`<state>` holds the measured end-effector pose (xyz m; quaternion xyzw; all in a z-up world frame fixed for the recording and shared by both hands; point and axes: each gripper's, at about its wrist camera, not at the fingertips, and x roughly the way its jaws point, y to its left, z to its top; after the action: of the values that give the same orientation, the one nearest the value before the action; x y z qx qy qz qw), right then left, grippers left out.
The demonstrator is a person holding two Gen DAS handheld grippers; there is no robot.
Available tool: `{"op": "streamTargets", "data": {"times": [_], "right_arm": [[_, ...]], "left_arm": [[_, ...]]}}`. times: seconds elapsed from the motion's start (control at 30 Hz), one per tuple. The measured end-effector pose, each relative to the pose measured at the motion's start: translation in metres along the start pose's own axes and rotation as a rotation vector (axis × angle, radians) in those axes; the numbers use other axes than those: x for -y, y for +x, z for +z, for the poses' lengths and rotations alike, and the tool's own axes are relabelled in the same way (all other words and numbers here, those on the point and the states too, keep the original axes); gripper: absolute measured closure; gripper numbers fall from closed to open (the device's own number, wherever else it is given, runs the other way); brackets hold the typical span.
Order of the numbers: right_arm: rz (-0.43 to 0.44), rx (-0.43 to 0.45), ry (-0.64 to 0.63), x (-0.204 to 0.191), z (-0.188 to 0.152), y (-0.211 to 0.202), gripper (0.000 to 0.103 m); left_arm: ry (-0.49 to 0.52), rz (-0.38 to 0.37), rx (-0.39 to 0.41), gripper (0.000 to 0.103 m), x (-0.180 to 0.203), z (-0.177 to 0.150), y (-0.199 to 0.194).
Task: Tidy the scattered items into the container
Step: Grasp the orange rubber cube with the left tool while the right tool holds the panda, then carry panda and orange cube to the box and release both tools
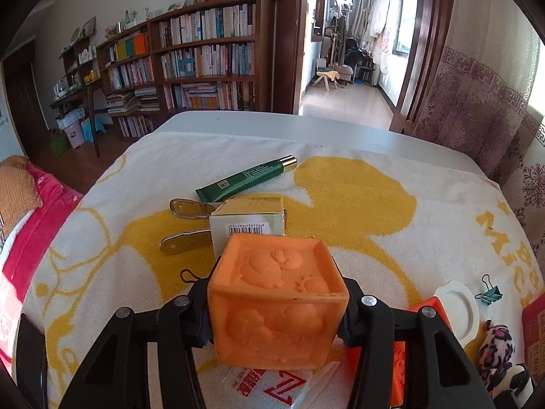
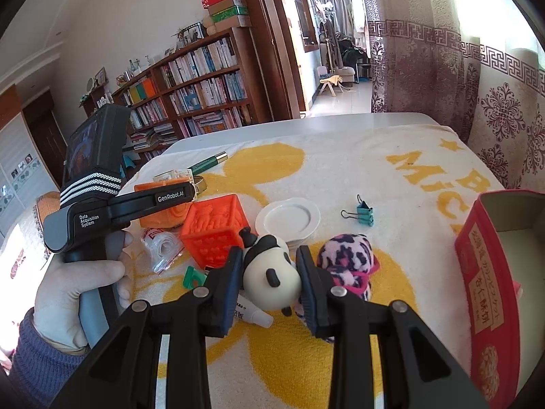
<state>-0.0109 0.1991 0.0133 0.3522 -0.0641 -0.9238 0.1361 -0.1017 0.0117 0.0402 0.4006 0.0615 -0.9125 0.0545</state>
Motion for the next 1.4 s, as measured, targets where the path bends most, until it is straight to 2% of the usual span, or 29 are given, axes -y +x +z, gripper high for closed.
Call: {"op": "streamTargets", "data": {"times": [0.27, 0.4, 0.63, 0.97, 1.4], "right_arm": [[-0.019, 0.006, 0.014, 0.003, 0.001, 0.002, 0.068], [-0.033, 0.013, 0.018, 0.004, 0.001, 0.001, 0.068], [-0.052, 0.027, 0.047, 0.012, 0.003, -0.001, 0.068], [-0.098, 0.061, 0.097, 0.025, -0.003, -0.026, 0.068], [-0.212, 0.114, 0.148, 0.061, -0.016, -0.087, 0.068]], "left_arm": [[-0.036, -0.077, 0.102, 0.048, -0.007, 0.005, -0.046], [-0.033, -0.164, 0.107, 0.048, 0.001, 0.003, -0.06], [0.039, -0.247, 0.111, 0.048, 0.03, -0.007, -0.077], [0.105, -0.295, 0.09, 0.048, 0.054, -0.019, -0.084], [0.187, -0.338, 0.071, 0.048, 0.086, -0.035, -0.093]]}}
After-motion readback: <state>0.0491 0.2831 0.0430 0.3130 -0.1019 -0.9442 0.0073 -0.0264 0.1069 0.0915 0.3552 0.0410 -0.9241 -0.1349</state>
